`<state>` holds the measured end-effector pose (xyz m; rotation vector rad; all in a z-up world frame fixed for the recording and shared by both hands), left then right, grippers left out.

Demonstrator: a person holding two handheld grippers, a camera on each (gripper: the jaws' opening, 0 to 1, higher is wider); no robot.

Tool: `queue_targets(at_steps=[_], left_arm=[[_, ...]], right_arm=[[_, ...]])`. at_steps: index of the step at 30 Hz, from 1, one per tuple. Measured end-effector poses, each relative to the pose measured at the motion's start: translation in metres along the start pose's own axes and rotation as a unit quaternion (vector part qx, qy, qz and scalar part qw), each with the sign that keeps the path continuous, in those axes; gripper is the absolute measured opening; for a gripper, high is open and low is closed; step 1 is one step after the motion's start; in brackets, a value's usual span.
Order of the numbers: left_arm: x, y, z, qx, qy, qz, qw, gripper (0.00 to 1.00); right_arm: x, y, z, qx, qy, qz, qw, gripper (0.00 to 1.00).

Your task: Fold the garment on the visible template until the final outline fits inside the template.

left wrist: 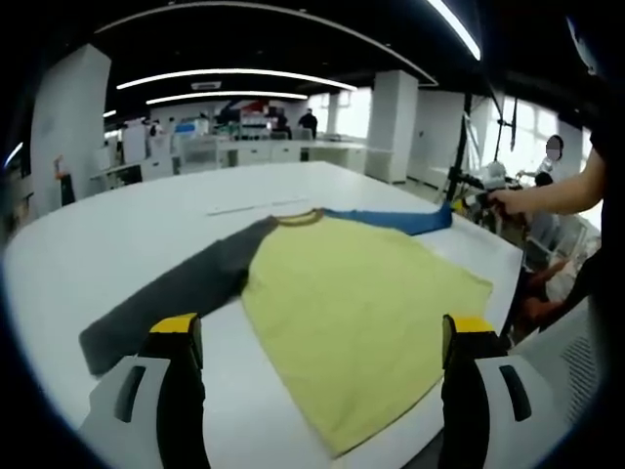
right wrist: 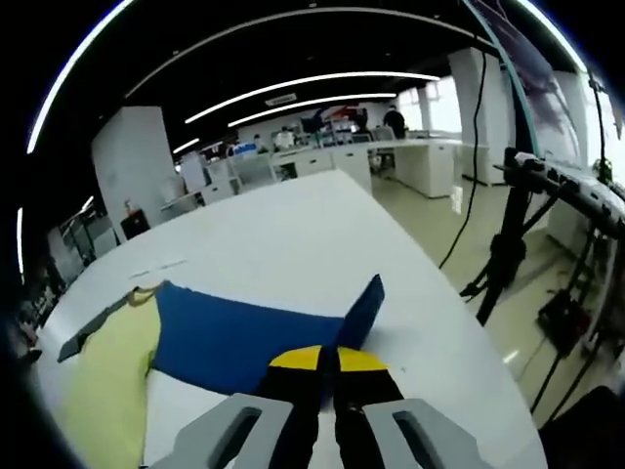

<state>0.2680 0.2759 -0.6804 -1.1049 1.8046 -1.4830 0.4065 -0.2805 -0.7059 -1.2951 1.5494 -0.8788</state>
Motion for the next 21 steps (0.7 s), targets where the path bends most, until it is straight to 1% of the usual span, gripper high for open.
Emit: queue_targets(at_steps=[3, 8, 9, 10, 13, 14, 15, 18, 21], left_arm=[[0.000, 0.000, 0.000, 0.001, 0.000, 0.000, 1.0000, 0.99], [0.001, -0.002, 0.000, 0.005, 0.002, 0.000, 1.0000, 0.99], [0.001, -0.002, 0.000, 0.006, 0.001, 0.000, 1.0000, 0.99], [0.001, -0.003, 0.000, 0.006, 0.001, 0.000, 1.0000, 0.99], [0.001, -0.003, -0.001, 0.006, 0.001, 0.001, 1.0000, 0.99], [0.001, -0.003, -0.001, 0.006, 0.001, 0.001, 1.0000, 0.99], [0.000, -0.003, -0.001, 0.006, 0.000, 0.001, 1.0000, 0.99], [0.000, -0.003, -0.001, 0.007, 0.000, 0.001, 1.0000, 0.99], [0.000, -0.002, -0.001, 0.006, 0.001, 0.001, 1.0000, 0.99]], right_arm=[[-0.012, -0.006, 0.002, 0.012, -0.011, 0.003, 0.9999, 0.00], [-0.028, -0.013, 0.007, 0.022, -0.029, 0.004, 0.9993, 0.00], [-0.030, -0.014, 0.007, 0.023, -0.031, 0.005, 0.9992, 0.00], [-0.026, -0.016, 0.014, 0.024, -0.036, 0.007, 0.9990, 0.00], [-0.026, -0.016, 0.019, 0.023, -0.047, 0.006, 0.9986, 0.00], [-0.033, -0.016, 0.019, 0.024, -0.051, 0.004, 0.9984, 0.00], [-0.033, -0.016, 0.019, 0.024, -0.052, 0.004, 0.9984, 0.00], [-0.048, -0.016, 0.019, 0.028, -0.061, 0.006, 0.9978, 0.00], [-0.051, -0.016, 0.026, 0.027, -0.068, 0.009, 0.9973, 0.00]])
Point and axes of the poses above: the point that each gripper's makers call its tool centre point, and the gripper's own axes: z roughly forward along the fingers, x roughly to its right, y roughly out of its underside, the point moved 5 cm from there along -z, roughly backward along the fingers, and after that the axes turned 11 degrees about x, right-handed, at the moved point
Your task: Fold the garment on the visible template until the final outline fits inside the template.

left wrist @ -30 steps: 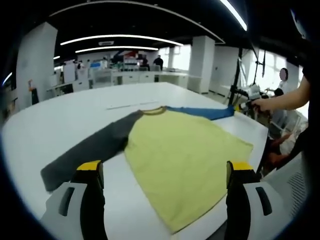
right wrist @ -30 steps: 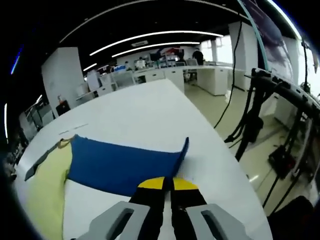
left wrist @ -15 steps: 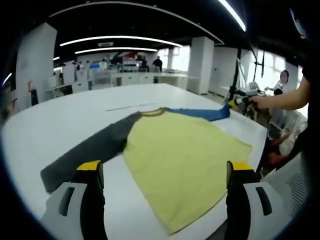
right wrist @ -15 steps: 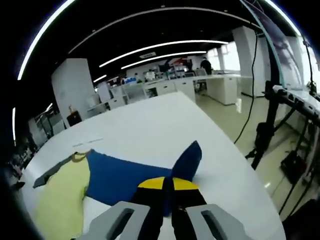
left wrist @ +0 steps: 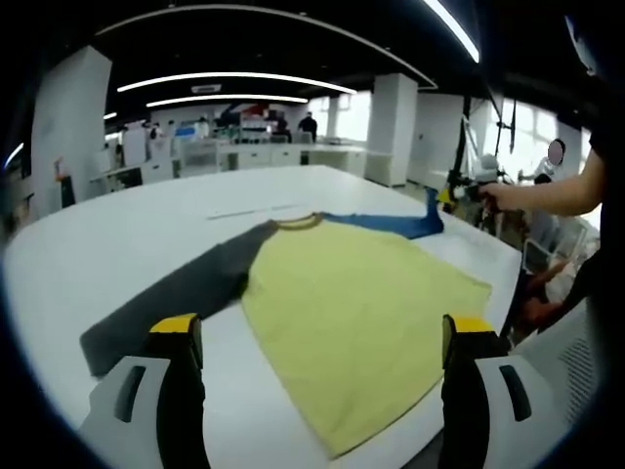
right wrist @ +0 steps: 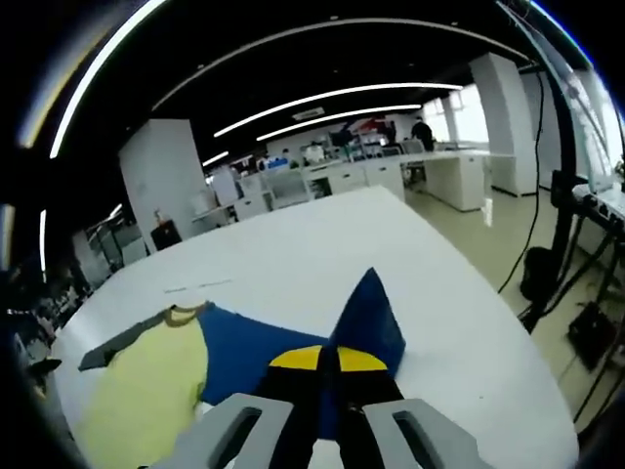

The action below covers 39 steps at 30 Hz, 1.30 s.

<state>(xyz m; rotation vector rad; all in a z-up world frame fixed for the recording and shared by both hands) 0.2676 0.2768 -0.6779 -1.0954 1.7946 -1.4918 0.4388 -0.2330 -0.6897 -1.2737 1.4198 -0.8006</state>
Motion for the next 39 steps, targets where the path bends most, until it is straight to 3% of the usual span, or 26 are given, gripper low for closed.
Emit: queue_targets(at_steps=[39], left_arm=[[0.004, -0.003, 0.001, 0.008, 0.003, 0.012, 0.9999, 0.98]], right_arm=[[-0.112, 0.024, 0.031, -0.020, -0.096, 0.008, 0.9951, 0.00]])
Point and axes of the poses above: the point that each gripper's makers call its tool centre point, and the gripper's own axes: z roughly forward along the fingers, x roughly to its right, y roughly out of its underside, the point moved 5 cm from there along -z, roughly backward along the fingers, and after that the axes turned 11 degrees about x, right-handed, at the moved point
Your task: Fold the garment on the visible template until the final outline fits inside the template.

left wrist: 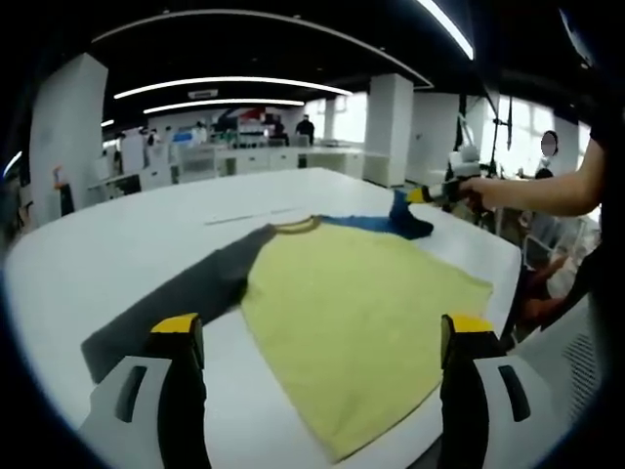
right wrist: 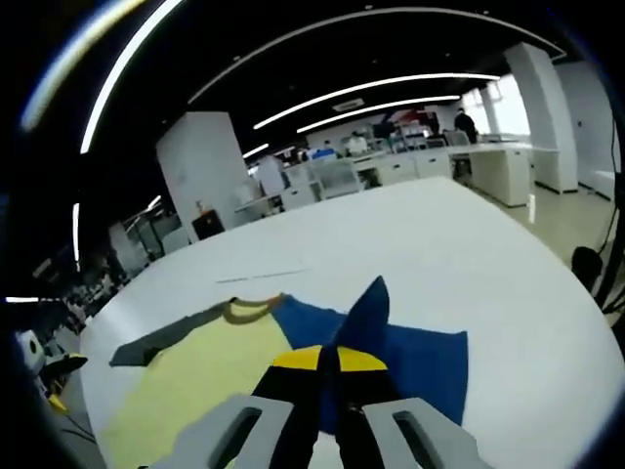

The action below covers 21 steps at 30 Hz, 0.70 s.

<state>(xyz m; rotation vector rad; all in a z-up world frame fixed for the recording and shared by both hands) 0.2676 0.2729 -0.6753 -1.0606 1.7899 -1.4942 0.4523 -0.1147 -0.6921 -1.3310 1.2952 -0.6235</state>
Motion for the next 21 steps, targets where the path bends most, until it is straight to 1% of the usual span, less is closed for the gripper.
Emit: queue_targets(at_steps=[7, 12, 21], left_arm=[[-0.002, 0.001, -0.002, -0.001, -0.003, 0.000, 1.0000, 0.99], [-0.003, 0.001, -0.003, 0.001, -0.003, -0.001, 1.0000, 0.99], [-0.001, 0.002, -0.002, -0.002, 0.004, 0.000, 1.0000, 0.99]], right_arm=[[-0.013, 0.002, 0.009, -0.002, -0.011, 0.004, 0.9999, 0.00], [-0.018, 0.002, 0.015, -0.005, -0.012, 0.004, 0.9999, 0.00], [-0.040, 0.001, 0.029, -0.009, -0.030, 0.007, 0.9995, 0.00]])
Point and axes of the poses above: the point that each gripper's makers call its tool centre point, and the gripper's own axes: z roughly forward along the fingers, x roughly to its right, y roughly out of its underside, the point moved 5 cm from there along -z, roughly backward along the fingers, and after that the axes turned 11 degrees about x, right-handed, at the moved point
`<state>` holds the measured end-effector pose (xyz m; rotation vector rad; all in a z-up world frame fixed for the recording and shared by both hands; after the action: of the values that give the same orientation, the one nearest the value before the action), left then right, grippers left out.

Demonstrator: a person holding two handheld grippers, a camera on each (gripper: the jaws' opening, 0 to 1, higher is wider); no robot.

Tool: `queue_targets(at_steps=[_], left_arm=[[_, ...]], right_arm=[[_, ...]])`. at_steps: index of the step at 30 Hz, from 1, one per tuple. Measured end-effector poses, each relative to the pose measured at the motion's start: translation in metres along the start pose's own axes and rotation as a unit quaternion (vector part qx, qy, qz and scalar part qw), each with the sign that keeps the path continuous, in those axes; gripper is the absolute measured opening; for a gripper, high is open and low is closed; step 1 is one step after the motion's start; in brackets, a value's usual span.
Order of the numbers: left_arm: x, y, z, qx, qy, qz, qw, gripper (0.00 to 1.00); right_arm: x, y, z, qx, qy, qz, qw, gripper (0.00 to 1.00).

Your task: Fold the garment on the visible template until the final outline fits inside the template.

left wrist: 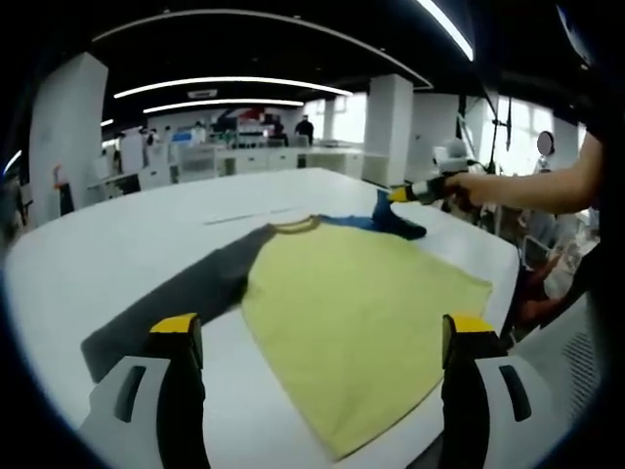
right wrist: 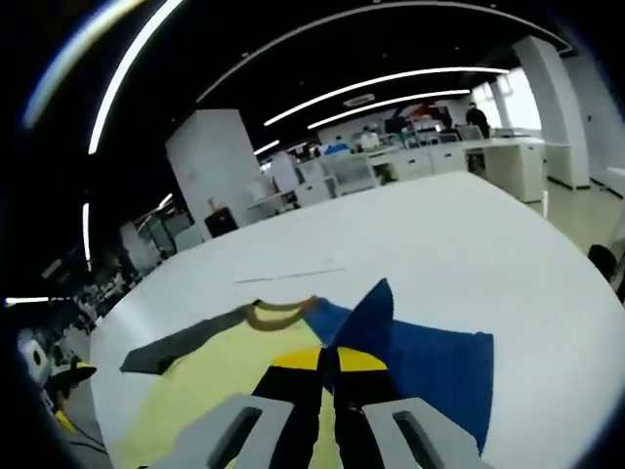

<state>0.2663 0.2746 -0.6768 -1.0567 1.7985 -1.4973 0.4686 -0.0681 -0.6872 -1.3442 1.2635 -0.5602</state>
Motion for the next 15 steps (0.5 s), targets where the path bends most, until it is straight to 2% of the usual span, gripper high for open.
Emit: queue_targets(at_steps=[7, 15], left_arm=[[0.002, 0.000, 0.001, 0.001, 0.002, -0.001, 1.0000, 0.99], [0.002, 0.000, 0.000, 0.000, 0.000, -0.005, 1.0000, 0.99]], right_arm=[[-0.017, 0.002, 0.011, 0.001, -0.015, 0.007, 0.9999, 0.00], [-0.022, 0.006, 0.027, -0.010, -0.033, 0.003, 0.9994, 0.00]])
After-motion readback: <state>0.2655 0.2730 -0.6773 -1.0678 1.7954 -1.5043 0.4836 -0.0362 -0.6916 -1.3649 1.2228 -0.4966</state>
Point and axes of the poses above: the point that each gripper's makers call its tool centre point, and the gripper's own axes: z roughly forward along the fingers, x roughly to its right, y roughly out of its underside, the point moved 5 cm from there along -z, roughly backward along the fingers, and after that the axes turned 11 degrees about x, right-handed, at the moved point
